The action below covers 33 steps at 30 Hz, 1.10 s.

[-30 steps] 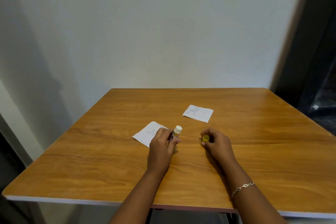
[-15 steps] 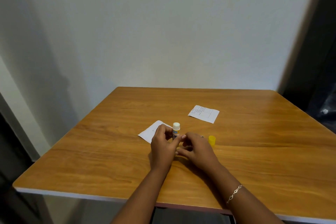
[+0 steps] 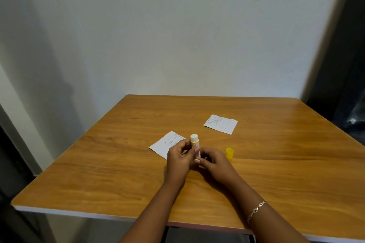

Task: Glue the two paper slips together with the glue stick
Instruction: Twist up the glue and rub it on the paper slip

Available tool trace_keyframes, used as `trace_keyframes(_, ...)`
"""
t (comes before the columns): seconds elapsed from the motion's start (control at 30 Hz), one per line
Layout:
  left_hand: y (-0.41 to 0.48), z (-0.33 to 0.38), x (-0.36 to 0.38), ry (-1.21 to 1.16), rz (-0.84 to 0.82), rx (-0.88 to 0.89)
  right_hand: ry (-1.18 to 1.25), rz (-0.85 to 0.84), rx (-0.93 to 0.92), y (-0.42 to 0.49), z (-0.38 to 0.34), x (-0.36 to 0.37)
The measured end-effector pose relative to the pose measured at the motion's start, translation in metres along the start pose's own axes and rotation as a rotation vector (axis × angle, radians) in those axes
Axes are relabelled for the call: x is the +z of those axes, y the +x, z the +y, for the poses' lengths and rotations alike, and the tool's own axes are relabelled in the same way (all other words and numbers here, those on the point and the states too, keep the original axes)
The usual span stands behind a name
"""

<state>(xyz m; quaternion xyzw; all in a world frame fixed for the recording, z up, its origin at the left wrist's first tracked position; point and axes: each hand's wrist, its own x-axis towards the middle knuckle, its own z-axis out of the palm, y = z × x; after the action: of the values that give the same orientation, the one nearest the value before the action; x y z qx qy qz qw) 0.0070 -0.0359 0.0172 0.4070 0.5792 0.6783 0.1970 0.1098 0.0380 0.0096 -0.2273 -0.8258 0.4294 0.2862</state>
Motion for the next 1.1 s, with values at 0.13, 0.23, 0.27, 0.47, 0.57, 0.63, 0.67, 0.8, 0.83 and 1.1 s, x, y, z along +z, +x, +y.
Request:
trace_keyframes(0.13, 0.001, -0.001, -0.001, -0.006, 0.035, -0.005, -0.072, 0.074, 0.023, 0.0, -0.003, 0.003)
trace_keyframes(0.23, 0.0, 0.0, -0.001, -0.021, 0.018, -0.012, -0.142, 0.146, 0.029, 0.0, -0.001, 0.007)
trace_keyframes(0.27, 0.0, 0.0, -0.001, -0.023, 0.014, -0.011, -0.124, 0.16, 0.033, 0.0, 0.001, 0.008)
trace_keyframes(0.47, 0.0, 0.002, -0.003, -0.065, -0.035, -0.032, 0.076, -0.043, 0.007, 0.0, 0.002, -0.003)
trace_keyframes(0.57, 0.001, 0.003, -0.004, -0.082, -0.017, -0.022, 0.112, -0.039, 0.004, 0.0, 0.002, -0.003)
trace_keyframes(0.63, 0.002, 0.003, -0.004, -0.088, 0.016, -0.025, 0.071, 0.021, 0.021, 0.001, 0.003, 0.0)
trace_keyframes(0.67, 0.002, 0.003, -0.004, -0.085, 0.026, -0.029, 0.044, 0.052, 0.033, 0.001, 0.005, 0.002)
trace_keyframes(0.8, 0.001, 0.002, -0.003, -0.068, 0.014, -0.036, -0.098, 0.104, 0.029, 0.004, 0.009, 0.004)
trace_keyframes(0.83, 0.001, 0.002, -0.003, -0.069, 0.002, -0.035, -0.099, 0.087, 0.017, 0.003, 0.009, 0.003)
trace_keyframes(1.1, 0.004, -0.001, -0.006, -0.092, -0.007, -0.03, 0.038, -0.021, 0.022, 0.001, 0.007, -0.003)
